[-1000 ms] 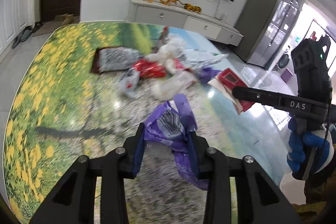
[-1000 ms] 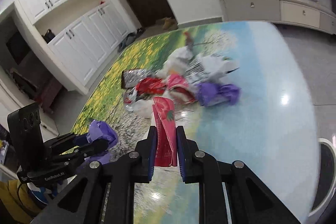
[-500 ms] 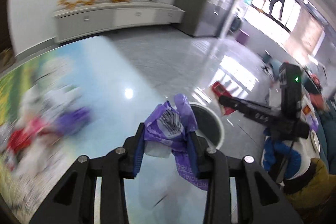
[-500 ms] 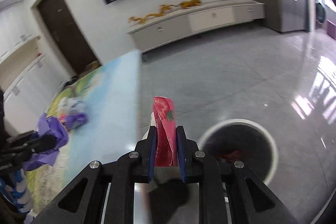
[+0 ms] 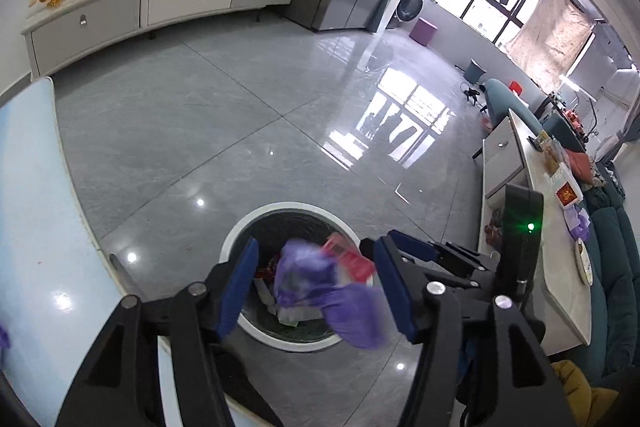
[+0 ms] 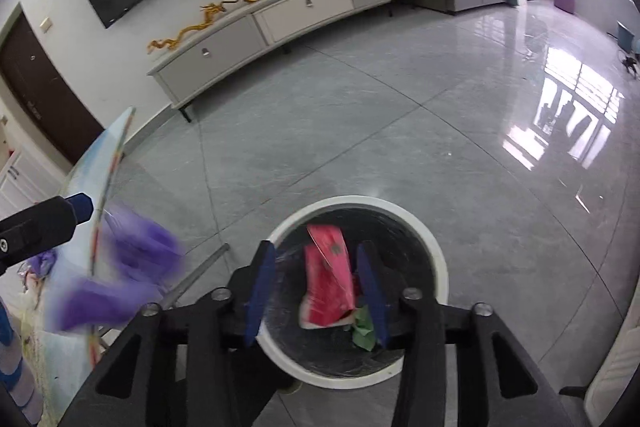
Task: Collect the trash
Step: 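Carry purple bag and pink wrapper over the bin and open both grippers, then move both open grippers back toward the table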
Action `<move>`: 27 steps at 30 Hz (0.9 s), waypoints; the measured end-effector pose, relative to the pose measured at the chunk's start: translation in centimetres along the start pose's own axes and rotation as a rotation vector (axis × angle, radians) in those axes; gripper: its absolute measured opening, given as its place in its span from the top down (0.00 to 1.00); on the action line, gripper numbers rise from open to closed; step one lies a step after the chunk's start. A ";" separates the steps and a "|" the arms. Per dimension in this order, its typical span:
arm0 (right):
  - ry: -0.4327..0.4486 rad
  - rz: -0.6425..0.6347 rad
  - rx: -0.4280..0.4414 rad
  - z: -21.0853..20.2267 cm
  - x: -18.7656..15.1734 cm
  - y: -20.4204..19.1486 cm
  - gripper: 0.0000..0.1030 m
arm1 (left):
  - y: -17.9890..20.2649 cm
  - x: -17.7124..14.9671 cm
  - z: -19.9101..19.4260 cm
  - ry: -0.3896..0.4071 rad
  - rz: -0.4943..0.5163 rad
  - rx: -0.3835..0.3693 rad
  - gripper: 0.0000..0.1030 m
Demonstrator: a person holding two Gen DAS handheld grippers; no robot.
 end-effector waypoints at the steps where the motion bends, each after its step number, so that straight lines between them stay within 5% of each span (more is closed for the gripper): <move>1: 0.000 0.005 -0.004 0.0 0.0 0.4 0.59 | 0.0 0.0 0.1 -0.005 -0.003 0.003 0.43; 8: 0.022 -0.025 -0.020 -1.7 0.1 -0.1 0.58 | -0.7 -0.9 -2.6 0.028 0.024 0.094 0.43; 15: 0.085 -0.118 0.036 -4.2 1.3 -5.1 0.51 | -3.4 -1.4 -10.9 0.157 0.083 0.358 0.43; 22: 0.151 -0.222 0.129 -7.7 2.1 -12.3 0.42 | -6.5 -2.7 -20.2 0.284 0.059 0.515 0.42; 27: 0.201 -0.301 0.190 -10.3 2.2 -17.5 0.37 | -9.0 -4.2 -26.8 0.370 0.036 0.629 0.26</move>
Point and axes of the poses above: each gripper's, at about its wrist camera, not at the fingertips, and z roughly the way its jaws point, y to its right, x to its top, the point moved 4 cm from there along z, roughly the way its jaws point, and after that the axes turned 12 degrees about y, right-handed, at the moved point
